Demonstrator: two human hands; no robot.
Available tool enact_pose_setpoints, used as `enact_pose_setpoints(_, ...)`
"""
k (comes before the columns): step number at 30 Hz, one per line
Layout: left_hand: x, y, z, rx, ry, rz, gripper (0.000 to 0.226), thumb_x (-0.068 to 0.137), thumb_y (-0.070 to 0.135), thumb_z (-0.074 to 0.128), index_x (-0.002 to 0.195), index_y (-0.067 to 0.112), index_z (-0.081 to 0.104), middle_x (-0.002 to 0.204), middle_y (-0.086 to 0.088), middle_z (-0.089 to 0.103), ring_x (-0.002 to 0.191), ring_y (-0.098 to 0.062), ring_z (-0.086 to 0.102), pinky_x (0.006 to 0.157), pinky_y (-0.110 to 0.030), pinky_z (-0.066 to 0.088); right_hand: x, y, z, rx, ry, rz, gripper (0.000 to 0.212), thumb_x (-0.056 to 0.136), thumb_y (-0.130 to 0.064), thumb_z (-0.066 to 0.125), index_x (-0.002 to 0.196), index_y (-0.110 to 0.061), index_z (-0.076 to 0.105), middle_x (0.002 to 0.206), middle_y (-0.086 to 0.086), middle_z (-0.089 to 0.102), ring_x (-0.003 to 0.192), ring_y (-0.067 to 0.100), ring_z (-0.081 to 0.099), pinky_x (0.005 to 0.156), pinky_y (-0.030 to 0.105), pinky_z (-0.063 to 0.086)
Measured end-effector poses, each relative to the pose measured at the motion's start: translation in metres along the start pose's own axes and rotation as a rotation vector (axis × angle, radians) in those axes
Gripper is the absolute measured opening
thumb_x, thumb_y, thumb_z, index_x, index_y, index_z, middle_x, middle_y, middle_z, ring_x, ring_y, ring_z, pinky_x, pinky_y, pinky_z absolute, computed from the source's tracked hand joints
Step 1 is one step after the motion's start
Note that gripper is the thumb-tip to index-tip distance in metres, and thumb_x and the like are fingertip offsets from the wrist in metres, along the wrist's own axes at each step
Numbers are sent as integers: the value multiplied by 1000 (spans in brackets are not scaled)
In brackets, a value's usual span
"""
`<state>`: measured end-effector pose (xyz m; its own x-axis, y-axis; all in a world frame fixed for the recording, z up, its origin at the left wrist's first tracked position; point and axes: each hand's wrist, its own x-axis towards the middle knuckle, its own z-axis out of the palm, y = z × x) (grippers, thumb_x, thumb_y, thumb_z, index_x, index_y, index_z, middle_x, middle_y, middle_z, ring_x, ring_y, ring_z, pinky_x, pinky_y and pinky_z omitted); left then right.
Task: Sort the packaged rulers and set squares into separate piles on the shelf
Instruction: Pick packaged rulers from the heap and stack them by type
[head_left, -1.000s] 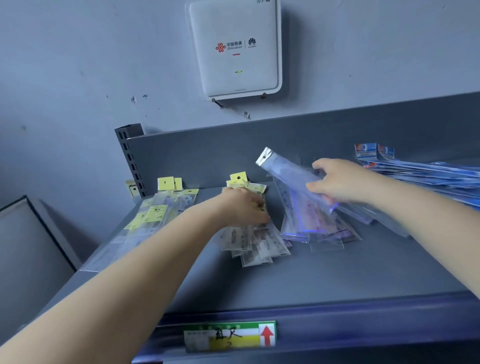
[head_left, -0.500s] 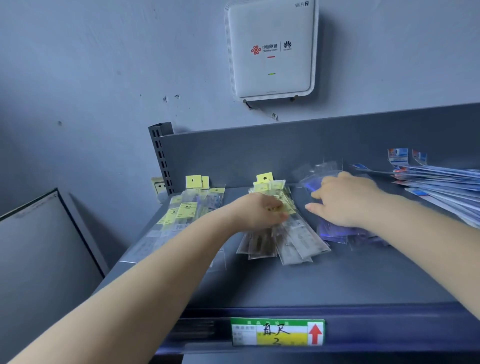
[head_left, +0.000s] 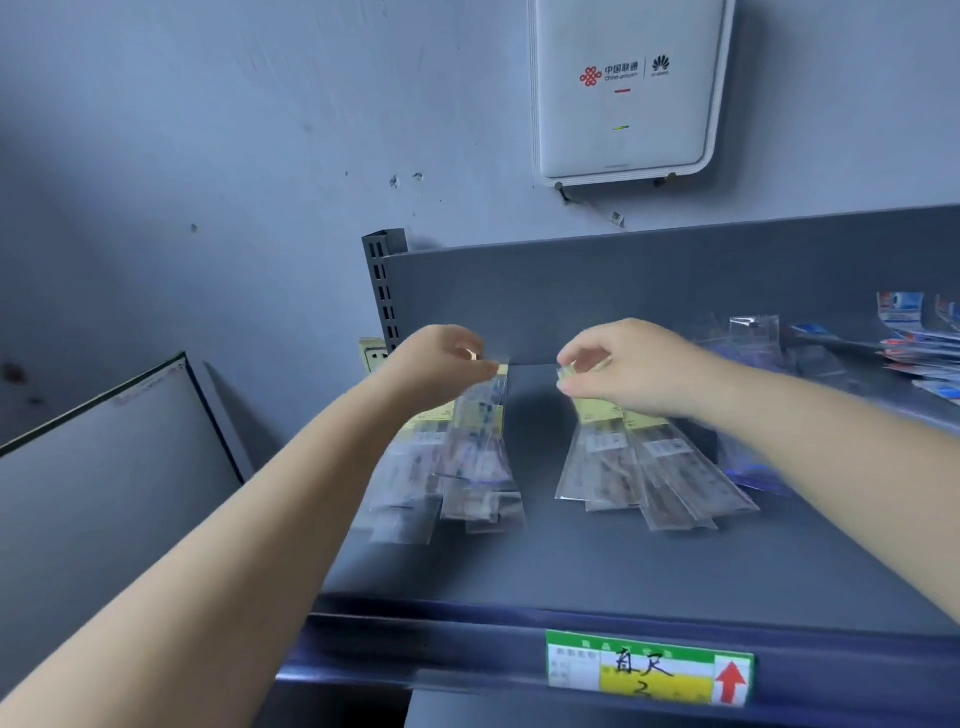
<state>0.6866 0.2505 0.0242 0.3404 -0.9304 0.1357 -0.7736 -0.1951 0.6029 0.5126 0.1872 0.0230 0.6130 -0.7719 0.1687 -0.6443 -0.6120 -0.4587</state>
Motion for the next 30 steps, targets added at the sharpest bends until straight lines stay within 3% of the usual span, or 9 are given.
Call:
enact_pose_setpoints(5, 2, -44, -5, 256, -76, -180, 53, 87, 40, 60, 130, 11, 51, 133, -6, 52, 115, -23, 52, 89, -29, 39, 18, -41, 35, 62, -226, 82, 54, 86, -35, 61, 128, -2, 52, 133, 16, 54, 121, 29, 53, 104, 39, 41)
enact_pose_setpoints(9, 9, -65, -1, 373, -119, -250, 52, 81, 57, 58, 95, 7, 57, 92, -4, 58, 87, -23, 52, 73, -28, 39, 27, -59, 58, -34, -255, 85, 56, 86, -39, 62, 128, -5, 49, 135, 10, 51, 115, 24, 53, 91, 29, 43)
enact_pose_setpoints(12, 11, -72, 0, 267, -35, -272, 47, 80, 53, 64, 68, 13, 42, 68, 1, 45, 69, -18, 46, 59, -25, 33, 34, -66, 70, 14, -198, 90, 70, 80, -43, 68, 133, -8, 42, 137, 8, 48, 122, 23, 49, 93, 28, 42)
enact_pose_setpoints(17, 12, -76, -6, 90, 11, -287, 33, 78, 42, 71, 82, 15, 51, 81, -1, 49, 64, -13, 43, 57, -25, 33, 46, -64, 72, 199, -105, 193, 96, 70, -29, 81, 144, -5, 24, 144, 9, 38, 128, 25, 42, 93, 27, 39)
enact_pose_setpoints(19, 12, -77, -9, 44, 21, -301, 50, 80, 39, 71, 115, 8, 56, 99, -5, 56, 81, -17, 49, 68, -27, 38, 48, -59, 72, 283, -100, 249, 91, 70, -21, 82, 140, -2, 28, 138, 11, 42, 124, 26, 45, 94, 29, 40)
enact_pose_setpoints(22, 13, -80, -10, 20, 38, -311, 60, 81, 37, 71, 128, 5, 51, 98, -3, 56, 84, -18, 50, 70, -27, 38, 50, -55, 73, 396, -87, 326, 72, 69, -9, 80, 129, 3, 41, 125, 15, 51, 111, 28, 52, 98, 36, 44)
enact_pose_setpoints(24, 13, -79, -11, -29, 35, -315, 54, 81, 33, 71, 124, 6, 53, 87, 0, 53, 74, -15, 49, 61, -24, 37, 53, -51, 73, 422, -57, 347, 56, 67, -2, 76, 118, 2, 52, 101, 21, 60, 87, 26, 53, 83, 34, 48)
enact_pose_setpoints(27, 13, -80, -13, -112, 57, -324, 31, 84, 23, 68, 108, 5, 59, 68, 0, 46, 56, -11, 40, 48, -22, 31, 59, -44, 73, 451, -3, 325, 16, 64, 6, 63, 69, -5, 53, 68, 13, 48, 68, 24, 43, 63, 31, 34)
enact_pose_setpoints(30, 11, -81, -18, -229, 110, -356, 10, 85, 14, 62, 81, 6, 57, 64, -7, 43, 46, -16, 31, 43, -18, 26, 61, -40, 65, 586, 47, 331, 12, 74, 9, 57, 83, 16, 62, 74, 14, 47, 73, 22, 45, 67, 34, 35)
